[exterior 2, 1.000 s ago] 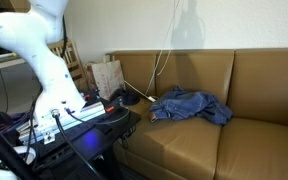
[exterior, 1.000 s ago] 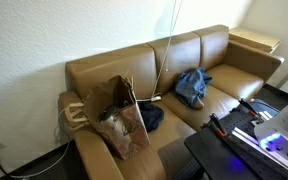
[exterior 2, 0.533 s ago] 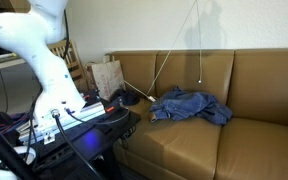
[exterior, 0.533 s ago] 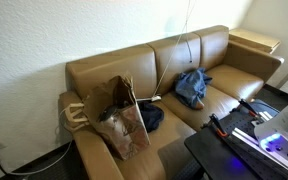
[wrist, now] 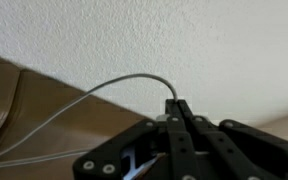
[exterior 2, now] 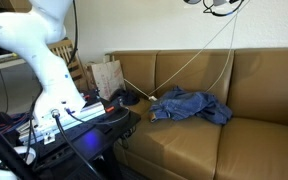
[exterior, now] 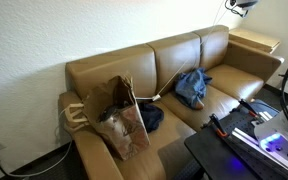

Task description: Move the charging cable from left to right

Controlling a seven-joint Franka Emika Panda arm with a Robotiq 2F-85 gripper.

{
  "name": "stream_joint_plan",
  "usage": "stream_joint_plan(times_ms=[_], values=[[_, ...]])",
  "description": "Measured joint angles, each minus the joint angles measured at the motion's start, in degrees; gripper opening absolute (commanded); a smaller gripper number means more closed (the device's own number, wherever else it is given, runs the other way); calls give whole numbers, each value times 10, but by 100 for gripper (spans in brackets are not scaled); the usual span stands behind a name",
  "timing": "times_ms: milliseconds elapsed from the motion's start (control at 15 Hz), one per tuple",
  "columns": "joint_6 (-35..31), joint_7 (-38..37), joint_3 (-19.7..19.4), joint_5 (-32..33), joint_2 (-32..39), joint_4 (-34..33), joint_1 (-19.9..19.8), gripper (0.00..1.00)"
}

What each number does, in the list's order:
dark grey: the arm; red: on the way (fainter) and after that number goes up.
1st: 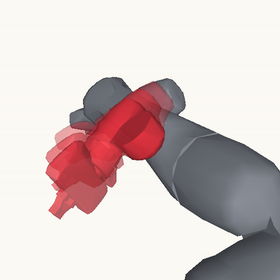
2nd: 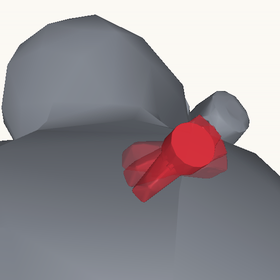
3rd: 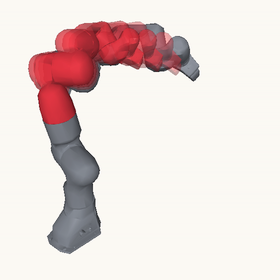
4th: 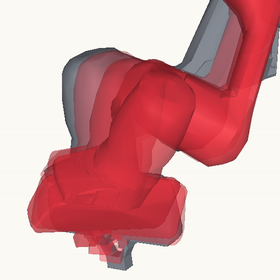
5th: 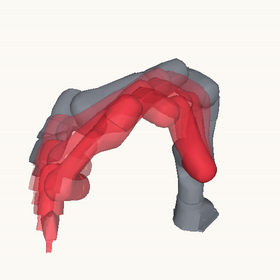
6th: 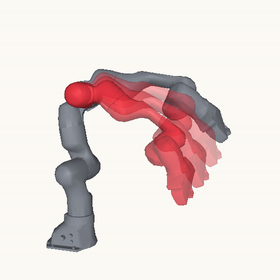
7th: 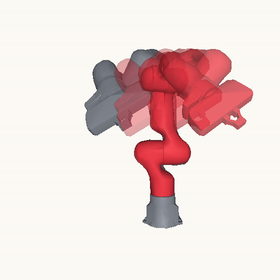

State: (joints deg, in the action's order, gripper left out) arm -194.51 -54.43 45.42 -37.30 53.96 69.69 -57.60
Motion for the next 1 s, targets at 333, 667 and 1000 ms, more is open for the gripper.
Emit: stream_joint_plan(times_ms=[333,667,1000], values=[[-14,-12,-56,-1,11,-36,42,1],[-12,-74,-270,-105,13,-138,99,1],[-13,-127,-493,-248,58,-112,179,1]])
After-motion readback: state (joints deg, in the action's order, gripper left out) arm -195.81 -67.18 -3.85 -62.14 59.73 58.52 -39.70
